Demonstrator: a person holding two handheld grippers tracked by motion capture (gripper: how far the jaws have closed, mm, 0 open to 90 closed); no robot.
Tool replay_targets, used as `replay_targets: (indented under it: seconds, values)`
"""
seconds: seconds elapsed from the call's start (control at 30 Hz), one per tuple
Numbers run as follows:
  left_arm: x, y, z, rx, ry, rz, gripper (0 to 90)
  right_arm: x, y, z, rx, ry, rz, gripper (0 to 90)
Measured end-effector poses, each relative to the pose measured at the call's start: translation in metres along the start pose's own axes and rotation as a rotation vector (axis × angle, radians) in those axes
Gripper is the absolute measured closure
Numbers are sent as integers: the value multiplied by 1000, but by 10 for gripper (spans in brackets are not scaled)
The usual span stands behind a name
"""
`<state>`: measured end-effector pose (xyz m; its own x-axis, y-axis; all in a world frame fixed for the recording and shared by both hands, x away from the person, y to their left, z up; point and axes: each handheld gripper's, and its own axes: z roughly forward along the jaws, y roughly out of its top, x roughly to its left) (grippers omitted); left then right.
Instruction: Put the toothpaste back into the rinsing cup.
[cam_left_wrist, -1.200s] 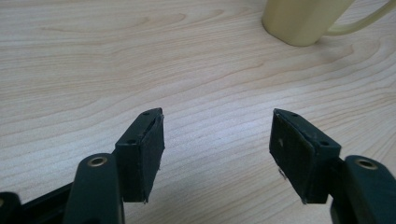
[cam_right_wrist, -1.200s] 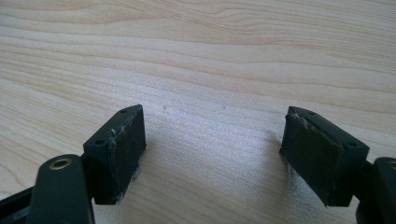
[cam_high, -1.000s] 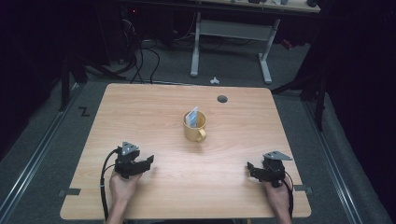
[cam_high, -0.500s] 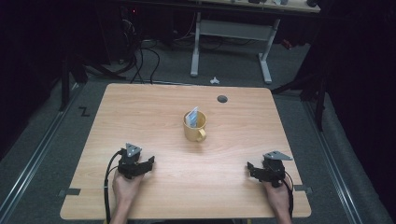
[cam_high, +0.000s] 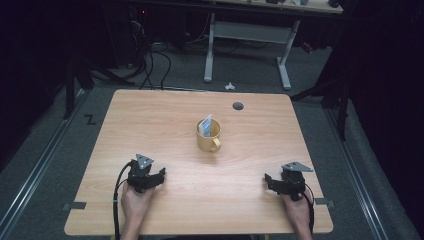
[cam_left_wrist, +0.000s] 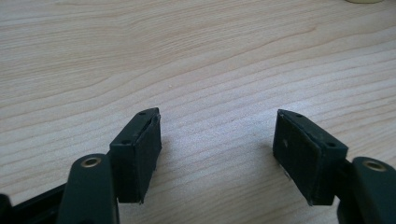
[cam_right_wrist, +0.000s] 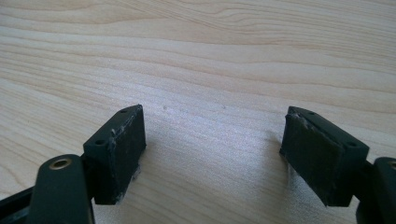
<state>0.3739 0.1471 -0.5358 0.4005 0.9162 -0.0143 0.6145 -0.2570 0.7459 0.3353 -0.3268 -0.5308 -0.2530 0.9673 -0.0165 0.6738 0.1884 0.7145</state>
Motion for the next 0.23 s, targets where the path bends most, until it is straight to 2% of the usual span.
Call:
replay_targets:
  seconds: [0.23]
  values:
    - [0,0,0,1,-5,1,312,0,0,0,0,0,0,218]
